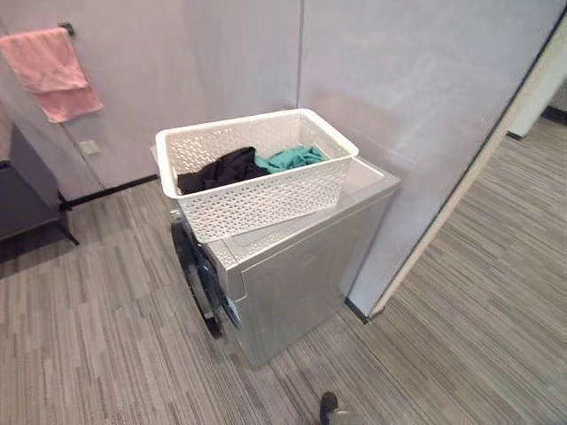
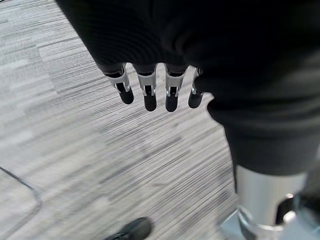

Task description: Grab the laundry basket,head to the washer,open it,put in the laundry and shut it.

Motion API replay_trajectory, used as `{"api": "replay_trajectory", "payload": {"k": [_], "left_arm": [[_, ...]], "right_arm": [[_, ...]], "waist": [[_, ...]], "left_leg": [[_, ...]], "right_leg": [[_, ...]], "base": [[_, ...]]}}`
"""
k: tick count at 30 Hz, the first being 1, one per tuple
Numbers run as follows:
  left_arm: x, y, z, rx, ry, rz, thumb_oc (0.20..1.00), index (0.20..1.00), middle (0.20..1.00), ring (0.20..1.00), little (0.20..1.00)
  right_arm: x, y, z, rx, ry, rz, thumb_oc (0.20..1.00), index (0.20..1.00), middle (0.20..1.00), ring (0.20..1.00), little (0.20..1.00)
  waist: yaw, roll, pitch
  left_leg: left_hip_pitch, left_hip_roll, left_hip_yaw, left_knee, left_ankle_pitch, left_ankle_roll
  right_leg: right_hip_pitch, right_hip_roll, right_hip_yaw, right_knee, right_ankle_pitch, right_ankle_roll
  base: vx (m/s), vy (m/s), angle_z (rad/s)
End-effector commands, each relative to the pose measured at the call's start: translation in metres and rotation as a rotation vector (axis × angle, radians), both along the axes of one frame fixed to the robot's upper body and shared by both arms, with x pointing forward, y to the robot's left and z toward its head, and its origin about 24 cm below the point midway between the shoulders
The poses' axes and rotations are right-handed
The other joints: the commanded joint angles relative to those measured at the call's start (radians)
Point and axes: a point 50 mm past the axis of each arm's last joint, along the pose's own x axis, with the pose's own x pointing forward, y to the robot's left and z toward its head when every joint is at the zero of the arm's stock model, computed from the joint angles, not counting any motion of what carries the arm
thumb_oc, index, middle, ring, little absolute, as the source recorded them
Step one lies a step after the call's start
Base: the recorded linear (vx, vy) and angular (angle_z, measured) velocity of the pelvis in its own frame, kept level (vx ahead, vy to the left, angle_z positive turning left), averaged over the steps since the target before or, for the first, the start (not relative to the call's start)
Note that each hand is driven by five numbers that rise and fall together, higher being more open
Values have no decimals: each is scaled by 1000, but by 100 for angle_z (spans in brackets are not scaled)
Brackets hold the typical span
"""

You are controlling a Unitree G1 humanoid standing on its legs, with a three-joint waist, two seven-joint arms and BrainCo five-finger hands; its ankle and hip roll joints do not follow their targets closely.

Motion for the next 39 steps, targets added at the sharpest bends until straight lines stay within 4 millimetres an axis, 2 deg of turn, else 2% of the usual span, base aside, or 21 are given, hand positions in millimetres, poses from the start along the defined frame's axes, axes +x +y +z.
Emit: {"api": "replay_trajectory", "payload": {"k": [1, 4, 5, 6, 9, 10, 11, 12, 14, 16, 22, 26, 29, 30, 31, 32, 34, 35, 37, 38, 39], "left_arm": [[11, 1, 1, -2, -13, -39, 1000, 1000, 1000, 1000, 1000], [18, -7, -1, -22, -22, -71, 1000, 1000, 1000, 1000, 1000], [41, -18, 0, -47, -80, -147, 1000, 1000, 1000, 1000, 1000], [43, -18, 0, -45, -90, -149, 1000, 1000, 1000, 1000, 1000], [52, -18, 2, -39, -110, -170, 1000, 1000, 1000, 1000, 1000], [62, -19, 4, -31, -135, -199, 1000, 1000, 1000, 1000, 1000], [64, -19, 5, -26, -139, -205, 1000, 1000, 1000, 1000, 1000], [65, -16, 6, -9, -147, -199, 1000, 1000, 1000, 1000, 1000], [67, -16, 6, -3, -149, -207, 1000, 1000, 1000, 1000, 1000], [66, -14, 7, 0, -147, -206, 1000, 1000, 1000, 1000, 1000], [70, -15, 8, -7, -154, -255, 1000, 1000, 1000, 1000, 1000], [71, -19, 7, -21, -158, -275, 1000, 1000, 1000, 1000, 1000], [70, -21, 6, -27, -161, -272, 1000, 1000, 1000, 1000, 1000], [70, -22, 6, -37, -167, -264, 1000, 1000, 1000, 1000, 1000], [70, -23, 6, -39, -166, -260, 1000, 1000, 1000, 1000, 1000], [70, -23, 6, -38, -165, -260, 1000, 1000, 1000, 1000, 1000], [70, -24, 5, -31, -156, -279, 1000, 1000, 1000, 1000, 1000], [70, -24, 5, -30, -156, -279, 1000, 1000, 1000, 1000, 1000], [68, -23, 5, -28, -136, -308, 1000, 1000, 1000, 1000, 1000], [68, -23, 5, -28, -136, -308, 1000, 1000, 1000, 1000, 1000], [69, -26, 5, -36, -140, -316, 1000, 1000, 1000, 1000, 1000]], "right_arm": [[-2, -2, -1, -19, 45, 43, 1000, 1000, 1000, 1000, 1000], [-10, -5, 0, -26, 65, 18, 1000, 1000, 1000, 1000, 1000], [-12, -14, 3, -50, 90, 41, 1000, 1000, 1000, 1000, 1000], [-9, -15, 4, -55, 85, 58, 1000, 1000, 1000, 1000, 1000], [-7, -19, 6, -72, 76, 60, 1000, 1000, 1000, 1000, 1000], [-5, -23, 7, -83, 71, 45, 1000, 1000, 1000, 1000, 1000], [-3, -24, 8, -86, 63, 46, 1000, 1000, 1000, 1000, 1000], [7, -23, 9, -90, 27, 71, 1000, 1000, 1000, 1000, 1000], [9, -25, 10, -95, 28, 98, 1000, 1000, 1000, 1000, 1000], [11, -23, 9, -92, 35, 123, 1000, 1000, 1000, 1000, 1000], [4, -26, 9, -87, 64, 113, 1000, 1000, 1000, 1000, 1000], [18, -25, 11, -82, 38, 143, 1000, 1000, 1000, 1000, 1000], [26, -22, 11, -79, 18, 170, 1000, 1000, 1000, 1000, 1000], [35, -17, 10, -73, -1, 217, 1000, 1000, 1000, 1000, 1000], [41, -14, 11, -72, -15, 238, 1000, 1000, 1000, 1000, 1000], [46, -11, 11, -67, -30, 255, 1000, 1000, 1000, 1000, 1000], [50, -7, 10, -61, -36, 275, 1000, 1000, 1000, 1000, 1000], [50, -7, 10, -60, -36, 275, 1000, 1000, 1000, 1000, 1000], [43, 1, 6, -37, -6, 302, 1000, 1000, 1000, 1000, 1000], [43, 1, 6, -37, -6, 302, 1000, 1000, 1000, 1000, 1000], [38, 2, 4, -29, 6, 297, 1000, 1000, 1000, 1000, 1000]], "waist": [[-18, -2, -18], [-38, 8, -34], [-47, -8, -33], [-43, -10, -25], [-49, -8, -15], [-46, -9, -19], [-41, -7, -20], [-28, 6, -16], [-16, 23, -3], [-5, 25, 7], [-26, 40, -13], [-24, 37, -23], [-17, 36, -20], [11, 37, -12], [20, 38, -9], [32, 44, -8], [28, 38, -2], [29, 38, -2], [28, 19, -13], [28, 19, -13], [27, 9, -17]], "left_leg": [[-58, -46, -58, 40, -3, -41], [-61, -40, -54, 60, -23, -43], [-156, 48, -30, 373, -41, -102], [-180, 74, -46, 446, -20, -122], [-217, 137, -30, 450, 28, -144], [-253, 155, -47, 376, 19, -128], [-257, 144, -81, 351, 7, -117], [-284, 134, -194, 237, 81, -120], [-300, 156, -286, 173, 146, -146], [-293, 130, -388, 200, 111, -145], [-281, 66, -339, 248, 32, -111], [-261, 10, -273, 262, -25, -66], [-245, 0, -237, 250, -31, -56], [-220, 1, -174, 222, -33, -57], [-210, 0, -153, 202, -28, -59], [-182, 2, -138, 180, -42, -68], [-154, -13, -118, 132, -19, -65], [-151, -13, -116, 129, -18, -65], [-147, -27, -90, 71, 37, -72], [-147, -27, -90, 71, 37, -72], [-154, -36, -84, 65, 52, -77]], "right_leg": [[123, 94, -18, -165, -14, -40], [140, 129, 30, -212, -16, -49], [197, 144, 77, -299, -8, -75], [210, 148, 93, -303, -15, -88], [231, 141, 105, -320, -20, -92], [251, 116, 116, -335, -28, -84], [254, 107, 127, -333, -34, -80], [237, 97, 163, -322, -23, -79], [238, 89, 191, -311, -28, -73], [229, 75, 232, -286, -33, -64], [238, -2, 273, -293, 7, -15], [200, -85, 307, -288, 149, 29], [181, -124, 266, -286, 204, 39], [170, -174, 69, -286, 237, 51], [176, -179, -7, -288, 225, 53], [188, -165, -72, -272, 190, 64], [185, -94, -72, -230, 117, 44], [184, -95, -71, -227, 114, 43], [192, 62, -45, -181, -11, -4], [192, 62, -45, -180, -11, -4], [198, 119, -19, -181, -50, -25]], "base": [[91, -80, -63], [185, -153, -19], [301, -293, 2], [253, -265, 18], [83, 5, -40], [151, 149, -37], [149, 308, -27], [116, 298, -36], [125, 283, -74], [123, 205, -68], [147, 309, -26], [91, 346, -9], [-5, 242, -43], [-25, 273, -54], [34, 383, -71], [39, 280, -119], [17, 202, -112], [-24, 130, -54], [-34, 117, -35], [-30, 78, -22], [0, 0, 0]]}}
